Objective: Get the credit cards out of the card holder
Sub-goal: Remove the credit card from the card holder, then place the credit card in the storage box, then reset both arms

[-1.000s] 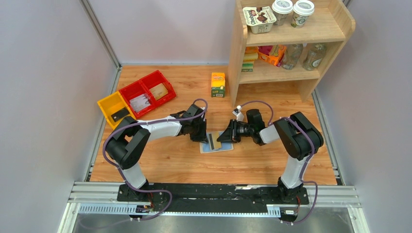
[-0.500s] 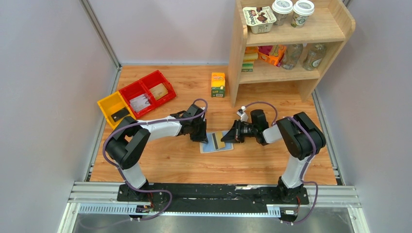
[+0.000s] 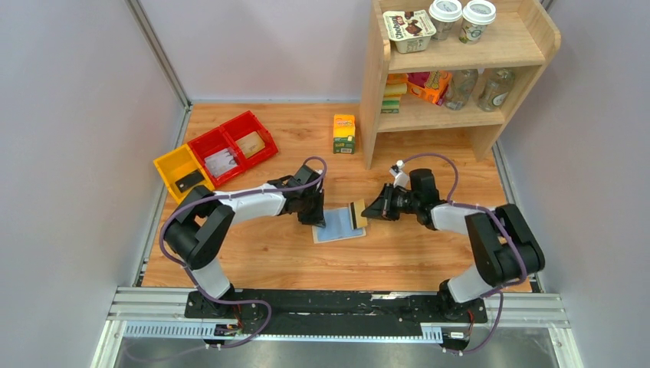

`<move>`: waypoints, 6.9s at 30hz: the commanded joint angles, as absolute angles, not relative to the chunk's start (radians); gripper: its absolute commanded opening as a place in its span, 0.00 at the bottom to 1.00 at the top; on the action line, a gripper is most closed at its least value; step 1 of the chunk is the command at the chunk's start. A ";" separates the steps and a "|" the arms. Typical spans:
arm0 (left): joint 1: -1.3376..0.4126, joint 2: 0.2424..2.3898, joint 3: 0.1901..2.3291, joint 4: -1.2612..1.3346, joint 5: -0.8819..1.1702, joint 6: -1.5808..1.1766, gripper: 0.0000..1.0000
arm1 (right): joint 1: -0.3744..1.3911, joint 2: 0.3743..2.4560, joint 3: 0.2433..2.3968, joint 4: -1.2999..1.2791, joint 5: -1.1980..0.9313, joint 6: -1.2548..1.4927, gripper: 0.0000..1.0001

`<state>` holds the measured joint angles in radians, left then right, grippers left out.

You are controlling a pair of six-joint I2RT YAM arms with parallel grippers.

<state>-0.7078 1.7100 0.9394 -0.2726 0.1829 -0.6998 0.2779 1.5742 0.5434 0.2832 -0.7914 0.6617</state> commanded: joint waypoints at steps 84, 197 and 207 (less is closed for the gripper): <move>-0.269 1.103 0.692 0.049 0.167 -0.850 0.00 | 0.735 0.914 0.559 -0.017 0.184 0.485 1.00; -0.176 0.689 0.825 -0.753 -0.210 -0.215 0.64 | 1.014 1.986 1.315 -0.643 0.218 0.495 0.92; -0.175 0.687 0.824 -0.753 -0.213 -0.215 0.64 | 0.940 1.948 1.220 -0.623 0.203 0.546 0.63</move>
<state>-0.1780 0.6895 0.8253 -0.7738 -0.2008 -0.2359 0.9920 1.9343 1.3113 -0.6090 0.1959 0.5087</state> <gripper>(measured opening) 0.644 0.686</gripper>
